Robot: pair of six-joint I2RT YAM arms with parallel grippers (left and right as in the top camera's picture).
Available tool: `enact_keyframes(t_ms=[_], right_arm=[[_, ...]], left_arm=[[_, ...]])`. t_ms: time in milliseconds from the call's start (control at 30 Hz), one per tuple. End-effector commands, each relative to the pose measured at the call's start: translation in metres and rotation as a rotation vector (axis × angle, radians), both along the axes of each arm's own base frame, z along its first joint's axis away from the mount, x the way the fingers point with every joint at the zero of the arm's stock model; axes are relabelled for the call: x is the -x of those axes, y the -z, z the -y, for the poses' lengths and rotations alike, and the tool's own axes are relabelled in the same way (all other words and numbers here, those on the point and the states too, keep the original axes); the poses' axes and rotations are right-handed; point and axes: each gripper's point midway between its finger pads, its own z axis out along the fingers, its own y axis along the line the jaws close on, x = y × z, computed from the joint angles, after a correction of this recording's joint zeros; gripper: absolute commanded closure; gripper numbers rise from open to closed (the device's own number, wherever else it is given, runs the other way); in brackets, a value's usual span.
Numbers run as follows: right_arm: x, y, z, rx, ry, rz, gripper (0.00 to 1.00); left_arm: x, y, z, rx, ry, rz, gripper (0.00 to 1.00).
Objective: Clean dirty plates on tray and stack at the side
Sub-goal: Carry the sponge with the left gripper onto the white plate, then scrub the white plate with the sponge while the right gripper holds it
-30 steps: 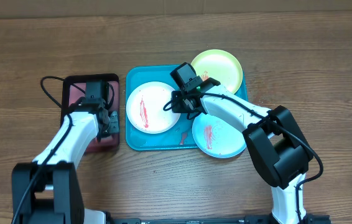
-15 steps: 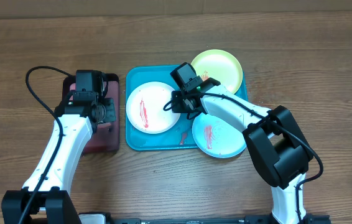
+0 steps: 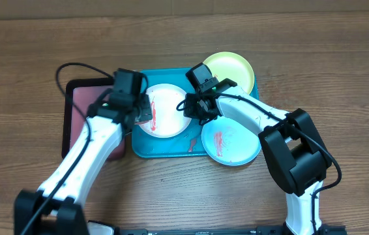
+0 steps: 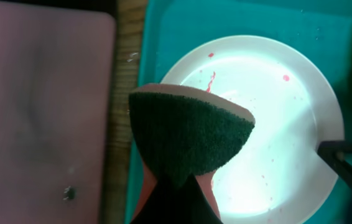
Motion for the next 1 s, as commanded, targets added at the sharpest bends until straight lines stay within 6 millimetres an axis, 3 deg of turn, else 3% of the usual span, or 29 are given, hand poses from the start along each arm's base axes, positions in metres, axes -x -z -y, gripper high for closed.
enact_keyframes(t_ms=[0, 267, 367, 567, 633, 800, 967], right_arm=[[0.002, 0.008, 0.014, 0.044, 0.044, -0.017, 0.96], [0.002, 0.008, 0.015, 0.048, 0.032, -0.017, 0.96], [0.005, 0.008, 0.014, 0.044, 0.026, -0.026, 0.96], [0.018, 0.003, -0.001, -0.097, -0.057, -0.113, 0.96], [0.021, 0.002, -0.003, -0.12, -0.088, -0.122, 0.96], [0.022, 0.001, -0.005, -0.126, -0.106, -0.116, 0.96], [0.021, 0.001, -0.005, -0.126, -0.106, -0.115, 0.96]], left_arm=[[-0.012, 0.026, 0.009, -0.035, -0.038, -0.025, 0.96], [-0.041, 0.069, 0.017, -0.124, -0.052, 0.019, 0.96], [-0.037, 0.09, 0.018, -0.13, -0.043, -0.031, 0.96], [-0.008, 0.13, 0.032, -0.072, 0.053, -0.211, 0.96], [-0.001, 0.132, 0.046, -0.014, 0.133, -0.244, 0.96], [0.016, 0.11, 0.115, 0.282, 0.513, -0.273, 0.96], [0.015, 0.098, 0.121, 0.302, 0.553, -0.285, 0.96]])
